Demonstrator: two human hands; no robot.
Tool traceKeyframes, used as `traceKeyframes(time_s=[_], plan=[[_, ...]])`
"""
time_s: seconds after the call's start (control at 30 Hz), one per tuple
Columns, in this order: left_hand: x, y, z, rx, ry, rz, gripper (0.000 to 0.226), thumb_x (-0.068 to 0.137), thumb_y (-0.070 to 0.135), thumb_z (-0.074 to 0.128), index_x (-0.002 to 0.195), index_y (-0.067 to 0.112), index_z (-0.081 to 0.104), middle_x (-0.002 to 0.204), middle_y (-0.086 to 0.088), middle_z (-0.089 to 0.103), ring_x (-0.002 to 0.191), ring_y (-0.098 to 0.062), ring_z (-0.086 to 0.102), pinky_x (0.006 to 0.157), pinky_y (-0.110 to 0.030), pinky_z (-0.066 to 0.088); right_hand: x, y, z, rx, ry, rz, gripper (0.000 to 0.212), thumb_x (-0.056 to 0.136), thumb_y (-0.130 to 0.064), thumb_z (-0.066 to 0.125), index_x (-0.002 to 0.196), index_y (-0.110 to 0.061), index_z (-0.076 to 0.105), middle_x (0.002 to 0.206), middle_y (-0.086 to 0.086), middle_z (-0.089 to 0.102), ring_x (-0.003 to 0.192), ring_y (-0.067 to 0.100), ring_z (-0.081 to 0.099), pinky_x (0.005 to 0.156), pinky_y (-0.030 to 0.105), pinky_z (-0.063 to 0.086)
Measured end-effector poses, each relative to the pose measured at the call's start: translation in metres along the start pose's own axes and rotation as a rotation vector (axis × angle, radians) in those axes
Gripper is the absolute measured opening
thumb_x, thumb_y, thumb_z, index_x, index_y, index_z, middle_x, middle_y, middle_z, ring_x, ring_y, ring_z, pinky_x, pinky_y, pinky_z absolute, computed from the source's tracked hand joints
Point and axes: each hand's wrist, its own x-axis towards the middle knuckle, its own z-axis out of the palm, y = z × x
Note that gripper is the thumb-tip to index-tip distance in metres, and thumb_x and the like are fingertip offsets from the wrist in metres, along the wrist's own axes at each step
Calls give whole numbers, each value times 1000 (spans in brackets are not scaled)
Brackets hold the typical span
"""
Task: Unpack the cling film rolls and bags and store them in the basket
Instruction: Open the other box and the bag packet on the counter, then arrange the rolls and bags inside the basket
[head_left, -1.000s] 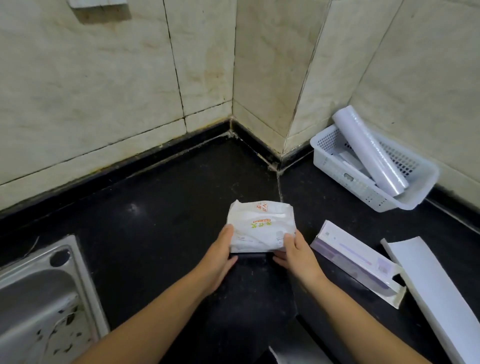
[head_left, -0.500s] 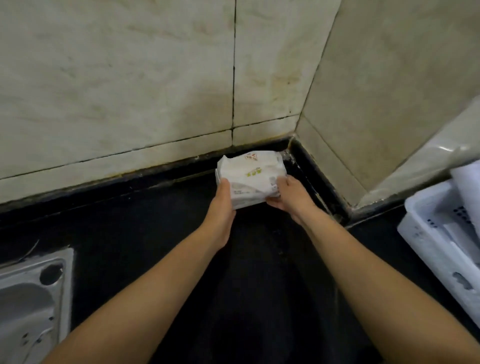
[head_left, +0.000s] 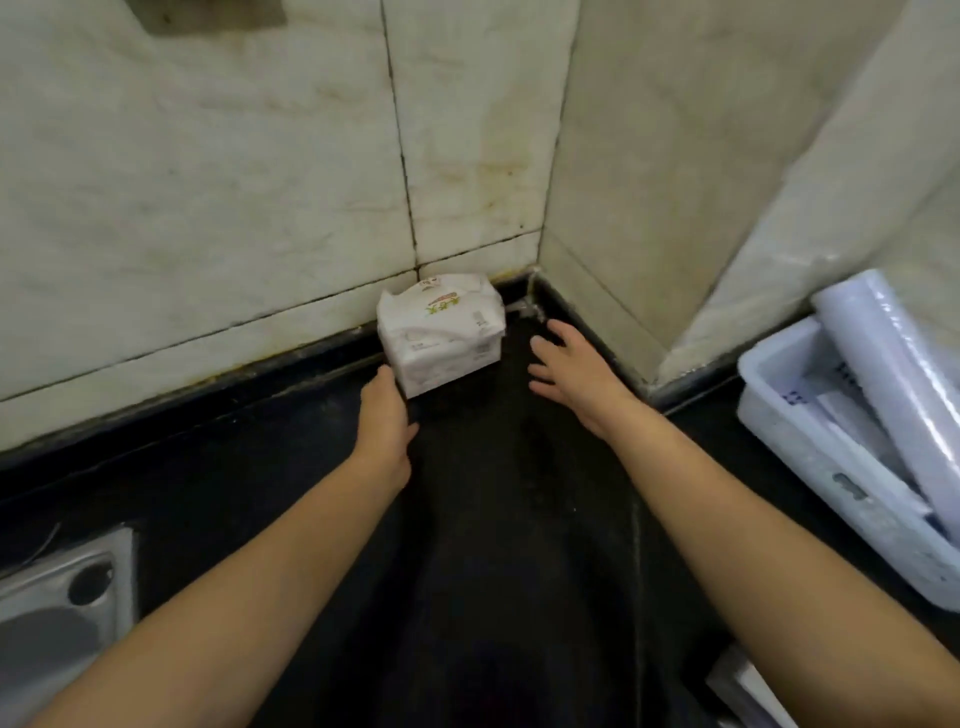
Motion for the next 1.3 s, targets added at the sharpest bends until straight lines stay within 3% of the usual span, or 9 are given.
traceKeyframes(time_s=[0.13,0.23,0.33,0.5,0.67,0.87,0.97,1.17,1.3], plan=[[-42,-28,17,214,-151,206,19,97,27,35,113,24,45,106,2,53,104,-15,52,87,-33,44,-82,19,-73,-57,98,-121,33,98,-19,42,130,-18,47,128,8,56,108,15,60,83,27,54],[-86,-54,63,359,-411,362,16,96,19,39,107,25,50,97,5,55,94,-10,55,84,-32,46,-136,30,-130,-111,285,-188,24,97,-12,40,111,-17,60,113,4,64,109,17,61,90,31,51],[-128,-77,118,518,-684,541,16,94,17,46,103,29,53,96,11,58,88,0,53,78,-15,45,-176,38,-194,-300,514,-222,28,95,-7,39,103,-13,66,104,2,67,103,15,63,93,29,48],[-154,-96,216,628,-833,731,21,89,9,48,102,22,57,100,6,60,90,-4,53,74,-11,37,-185,54,-284,-579,721,-91,36,91,-5,37,105,-13,69,114,4,68,84,15,60,64,18,48],[-131,-106,303,1012,-875,863,30,90,4,41,104,8,67,114,-7,62,102,-17,54,83,-17,36,-138,69,-310,-840,518,-37,40,93,-2,35,121,-12,62,128,9,61,112,26,57,90,25,41],[-107,-107,349,1800,-926,802,33,93,18,35,106,11,65,105,-1,56,95,-18,52,86,-33,43,-96,79,-315,-1175,277,88,24,95,-12,40,106,-3,59,108,16,64,91,29,60,73,31,44],[-105,-107,359,1908,-952,754,32,94,21,38,110,12,64,115,-5,63,101,-23,59,89,-35,47,-86,82,-319,-1137,316,116,23,95,-12,42,109,-4,58,109,16,64,90,28,60,72,31,44],[-88,-109,365,1945,-1080,686,31,92,27,42,108,11,63,112,-9,64,88,-19,55,72,-27,43,-92,88,-313,-1268,335,79,40,87,-27,58,121,-6,51,122,14,50,110,30,51,80,35,44],[-71,-100,375,1845,-1207,633,23,92,23,47,91,14,68,103,-7,68,83,-18,60,86,-33,48,-91,84,-317,-1199,269,104,41,86,-34,59,116,-8,50,114,12,56,102,28,54,75,34,44]])
